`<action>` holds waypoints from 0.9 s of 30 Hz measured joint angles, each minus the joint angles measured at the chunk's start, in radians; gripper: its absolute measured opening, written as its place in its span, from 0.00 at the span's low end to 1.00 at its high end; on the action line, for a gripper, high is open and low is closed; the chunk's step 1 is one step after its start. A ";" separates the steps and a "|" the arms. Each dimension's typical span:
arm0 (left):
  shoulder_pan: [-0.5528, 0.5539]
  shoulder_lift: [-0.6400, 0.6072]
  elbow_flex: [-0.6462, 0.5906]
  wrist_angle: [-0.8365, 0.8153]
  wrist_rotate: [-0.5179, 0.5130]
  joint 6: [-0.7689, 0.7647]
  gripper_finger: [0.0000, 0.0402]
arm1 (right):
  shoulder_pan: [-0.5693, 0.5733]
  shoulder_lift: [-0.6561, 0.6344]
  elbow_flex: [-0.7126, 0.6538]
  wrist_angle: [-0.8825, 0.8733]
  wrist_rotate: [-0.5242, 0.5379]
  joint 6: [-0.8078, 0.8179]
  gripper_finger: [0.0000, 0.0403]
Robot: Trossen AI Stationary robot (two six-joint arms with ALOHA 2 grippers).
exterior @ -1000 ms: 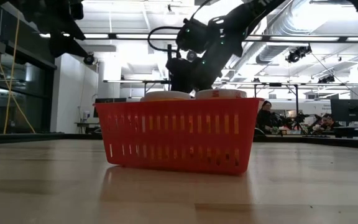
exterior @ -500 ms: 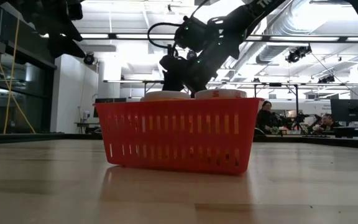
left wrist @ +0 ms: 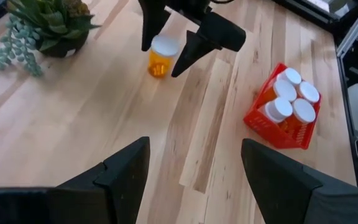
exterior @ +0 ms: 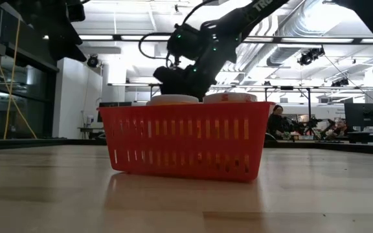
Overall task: Pick and place pill bottles into a basket
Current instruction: Put the orange pill bottle into the basket
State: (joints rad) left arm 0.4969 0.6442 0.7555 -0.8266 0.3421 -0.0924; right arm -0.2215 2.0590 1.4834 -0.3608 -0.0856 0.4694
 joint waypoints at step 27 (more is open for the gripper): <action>0.000 0.000 0.000 -0.024 0.010 0.036 0.71 | 0.027 0.037 0.057 -0.182 0.032 0.002 0.72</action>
State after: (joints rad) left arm 0.4969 0.6443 0.7555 -0.8509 0.3519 -0.0566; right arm -0.1947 2.0960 1.5402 -0.5426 -0.0534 0.4717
